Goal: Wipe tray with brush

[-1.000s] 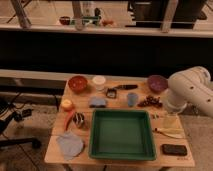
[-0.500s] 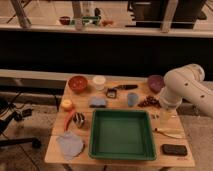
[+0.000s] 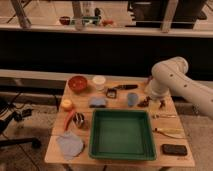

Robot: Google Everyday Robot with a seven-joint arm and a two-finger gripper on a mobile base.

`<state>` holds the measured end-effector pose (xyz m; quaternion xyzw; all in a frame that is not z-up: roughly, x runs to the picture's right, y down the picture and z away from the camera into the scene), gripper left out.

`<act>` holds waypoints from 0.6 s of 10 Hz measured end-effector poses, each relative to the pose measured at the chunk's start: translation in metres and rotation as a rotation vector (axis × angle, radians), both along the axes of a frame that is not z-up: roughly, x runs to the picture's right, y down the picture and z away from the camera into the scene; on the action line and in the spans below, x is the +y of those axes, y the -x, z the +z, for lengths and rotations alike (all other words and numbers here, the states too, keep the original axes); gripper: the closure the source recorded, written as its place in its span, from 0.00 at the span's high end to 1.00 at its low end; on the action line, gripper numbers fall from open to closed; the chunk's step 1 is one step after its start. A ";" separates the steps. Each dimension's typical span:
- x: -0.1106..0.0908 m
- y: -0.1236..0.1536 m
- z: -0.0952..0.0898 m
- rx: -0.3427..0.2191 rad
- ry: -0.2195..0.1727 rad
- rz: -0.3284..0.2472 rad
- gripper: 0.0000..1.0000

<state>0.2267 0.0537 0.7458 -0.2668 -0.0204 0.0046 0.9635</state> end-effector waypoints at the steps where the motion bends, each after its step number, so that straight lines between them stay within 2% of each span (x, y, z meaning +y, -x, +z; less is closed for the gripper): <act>1: -0.009 0.011 0.011 -0.015 0.000 -0.006 0.80; 3: -0.030 0.027 0.038 -0.034 -0.002 -0.020 0.80; 4: -0.041 0.039 0.059 -0.051 0.004 -0.022 0.80; 5: -0.044 0.049 0.076 -0.060 0.020 -0.021 0.80; 6: -0.046 0.055 0.085 -0.066 0.030 -0.017 0.80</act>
